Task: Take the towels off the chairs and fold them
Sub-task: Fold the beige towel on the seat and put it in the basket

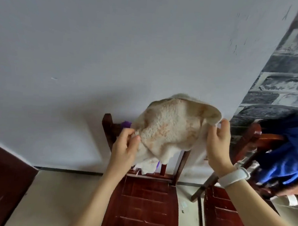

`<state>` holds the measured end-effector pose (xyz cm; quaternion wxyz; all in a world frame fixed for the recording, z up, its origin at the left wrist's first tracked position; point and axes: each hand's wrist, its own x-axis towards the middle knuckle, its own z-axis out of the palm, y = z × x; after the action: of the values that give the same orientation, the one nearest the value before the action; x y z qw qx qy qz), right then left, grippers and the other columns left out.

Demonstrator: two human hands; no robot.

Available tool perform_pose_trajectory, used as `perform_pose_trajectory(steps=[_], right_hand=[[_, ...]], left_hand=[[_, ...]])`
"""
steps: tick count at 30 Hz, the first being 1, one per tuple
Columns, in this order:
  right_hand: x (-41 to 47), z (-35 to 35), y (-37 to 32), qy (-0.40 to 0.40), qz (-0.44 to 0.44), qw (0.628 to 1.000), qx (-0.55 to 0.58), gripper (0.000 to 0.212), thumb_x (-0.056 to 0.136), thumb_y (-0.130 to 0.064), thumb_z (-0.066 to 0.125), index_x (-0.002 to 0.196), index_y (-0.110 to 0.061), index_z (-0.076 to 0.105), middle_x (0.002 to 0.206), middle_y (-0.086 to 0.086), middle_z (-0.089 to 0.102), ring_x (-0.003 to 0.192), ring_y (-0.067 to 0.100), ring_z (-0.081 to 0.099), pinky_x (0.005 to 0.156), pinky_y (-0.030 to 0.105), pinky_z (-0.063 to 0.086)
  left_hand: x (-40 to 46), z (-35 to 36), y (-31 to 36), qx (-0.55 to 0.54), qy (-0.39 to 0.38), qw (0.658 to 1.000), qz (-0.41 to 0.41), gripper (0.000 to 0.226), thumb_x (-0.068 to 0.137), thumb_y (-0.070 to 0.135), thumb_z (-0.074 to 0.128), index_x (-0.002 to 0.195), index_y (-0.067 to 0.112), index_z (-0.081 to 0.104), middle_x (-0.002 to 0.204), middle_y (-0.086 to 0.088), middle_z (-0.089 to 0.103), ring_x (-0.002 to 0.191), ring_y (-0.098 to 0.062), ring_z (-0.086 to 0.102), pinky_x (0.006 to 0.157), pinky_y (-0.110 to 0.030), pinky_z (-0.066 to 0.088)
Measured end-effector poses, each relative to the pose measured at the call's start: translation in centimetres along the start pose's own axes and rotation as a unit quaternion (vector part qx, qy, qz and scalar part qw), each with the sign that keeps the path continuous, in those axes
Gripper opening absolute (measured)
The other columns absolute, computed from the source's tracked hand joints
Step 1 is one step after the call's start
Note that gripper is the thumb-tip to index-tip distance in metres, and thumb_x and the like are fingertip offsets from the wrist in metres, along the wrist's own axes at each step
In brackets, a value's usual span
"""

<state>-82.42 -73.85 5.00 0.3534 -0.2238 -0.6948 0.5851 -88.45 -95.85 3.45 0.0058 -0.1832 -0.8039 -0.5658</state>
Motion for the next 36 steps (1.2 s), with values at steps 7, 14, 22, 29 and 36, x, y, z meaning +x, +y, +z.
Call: perform_pose_trajectory(steps=[7, 14, 22, 29, 36], right_hand=[[-7.1, -8.4, 10.8, -0.409, 0.185, 0.789, -0.419, 0.024, 0.095, -0.021, 0.044, 0.089, -0.004, 0.06, 0.085, 0.012, 0.06, 0.079, 0.024, 0.056, 0.061, 0.027, 0.036], [-13.6, -9.6, 12.0, -0.48, 0.203, 0.775, -0.357, 0.026, 0.093, -0.021, 0.048, 0.115, -0.013, 0.059, 0.105, 0.002, 0.065, 0.089, 0.014, 0.061, 0.075, 0.015, 0.044], [-18.4, -4.6, 7.9, -0.489, 0.183, 0.843, -0.129, 0.054, 0.082, -0.032, 0.065, 0.13, -0.023, 0.041, 0.106, -0.013, 0.055, 0.09, 0.002, 0.053, 0.074, 0.015, 0.045], [-15.3, -4.2, 6.6, -0.337, 0.153, 0.925, -0.085, 0.015, 0.094, -0.008, 0.041, 0.093, -0.004, 0.055, 0.084, 0.014, 0.059, 0.074, 0.016, 0.052, 0.066, 0.021, 0.044], [-9.2, -5.1, 3.4, -0.318, 0.116, 0.937, -0.091, 0.018, 0.095, -0.007, 0.042, 0.103, 0.004, 0.053, 0.103, 0.035, 0.055, 0.098, 0.044, 0.055, 0.09, 0.058, 0.044]], left_hand=[[-11.7, 3.6, -5.1, 0.171, -0.184, 0.966, -0.053, 0.007, 0.091, 0.02, 0.052, 0.095, 0.016, 0.056, 0.063, 0.008, 0.051, 0.069, -0.016, 0.054, 0.059, -0.027, 0.037], [-14.7, 4.5, -4.9, 0.156, -0.115, 0.966, -0.17, 0.005, 0.087, 0.018, 0.056, 0.083, 0.016, 0.057, 0.073, 0.009, 0.058, 0.068, -0.002, 0.052, 0.058, -0.004, 0.036], [-13.6, 5.8, -0.8, -0.142, 0.037, 0.906, -0.398, 0.009, 0.084, 0.009, 0.062, 0.076, 0.009, 0.058, 0.09, -0.011, 0.064, 0.092, -0.025, 0.064, 0.081, -0.043, 0.056], [-13.0, 4.0, -0.1, -0.168, 0.028, 0.935, -0.312, 0.012, 0.087, 0.014, 0.06, 0.098, 0.014, 0.063, 0.102, -0.002, 0.066, 0.101, -0.017, 0.063, 0.08, -0.023, 0.052], [-13.2, 5.3, -2.6, -0.141, -0.058, 0.854, -0.498, 0.113, 0.051, 0.076, 0.059, 0.142, 0.016, 0.028, 0.141, -0.004, 0.042, 0.12, -0.018, 0.047, 0.102, -0.038, 0.04]])
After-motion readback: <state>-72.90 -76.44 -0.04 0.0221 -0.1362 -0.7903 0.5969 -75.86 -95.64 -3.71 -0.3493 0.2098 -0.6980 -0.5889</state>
